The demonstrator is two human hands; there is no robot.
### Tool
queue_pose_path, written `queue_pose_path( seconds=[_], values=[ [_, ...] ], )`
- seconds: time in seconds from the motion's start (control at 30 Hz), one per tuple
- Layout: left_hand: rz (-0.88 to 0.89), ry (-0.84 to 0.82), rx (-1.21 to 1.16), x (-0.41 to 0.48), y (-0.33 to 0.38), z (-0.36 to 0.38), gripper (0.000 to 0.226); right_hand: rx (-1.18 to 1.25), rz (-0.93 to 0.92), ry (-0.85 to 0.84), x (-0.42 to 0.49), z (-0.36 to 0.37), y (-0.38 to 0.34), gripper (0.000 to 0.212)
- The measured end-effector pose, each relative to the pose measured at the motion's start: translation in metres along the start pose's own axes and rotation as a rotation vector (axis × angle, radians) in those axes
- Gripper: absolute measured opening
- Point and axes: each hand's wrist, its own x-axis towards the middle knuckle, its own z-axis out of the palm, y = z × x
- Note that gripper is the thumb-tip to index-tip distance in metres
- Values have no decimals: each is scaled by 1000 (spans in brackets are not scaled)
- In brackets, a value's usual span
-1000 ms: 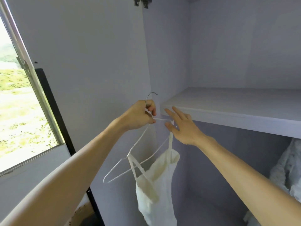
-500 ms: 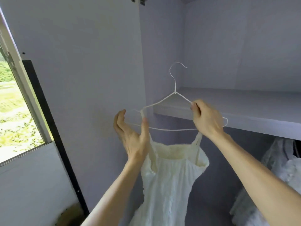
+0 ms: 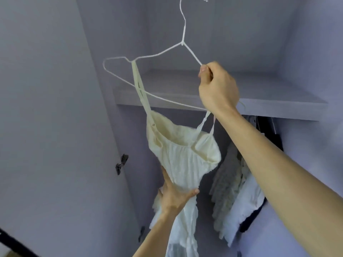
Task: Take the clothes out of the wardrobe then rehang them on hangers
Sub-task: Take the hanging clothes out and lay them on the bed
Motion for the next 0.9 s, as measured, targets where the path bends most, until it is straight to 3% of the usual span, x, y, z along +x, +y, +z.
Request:
queue_pose_path(
  seconds=[0.07, 0.1, 0.2, 0.3, 0.4, 0.53, 0.63, 0.7, 0.83, 0.9],
  values=[
    [-143, 20, -8, 6, 5, 21, 142, 23, 37, 24, 9, -9, 6, 34],
    [-189, 37, -38, 13, 9, 27, 123, 20, 49, 37, 14, -12, 10, 34],
    [-160, -93, 2, 43, 15, 23, 32, -12, 80, 49, 25, -19, 31, 34],
    [-150, -374, 32, 56, 0, -11, 21, -29, 67, -1, 25, -16, 61, 33],
    [-213, -497, -89, 44, -35, -56, 23, 22, 34, -100, 8, -3, 98, 33],
    [-294, -282, -411, 1, -69, -108, 52, 59, 15, -271, -52, 37, 133, 23],
    [-347, -101, -550, -31, -84, -134, 76, 104, -26, -434, -108, 74, 142, 28],
    [-329, 24, -477, -50, -91, -144, 67, 149, -59, -534, -142, 96, 143, 31],
    [-380, 395, -268, -87, -119, -154, 25, 279, -125, -734, -199, 131, 129, 30],
    [-425, 485, -218, -111, -133, -161, 17, 359, -191, -816, -221, 146, 108, 27]
  ],
)
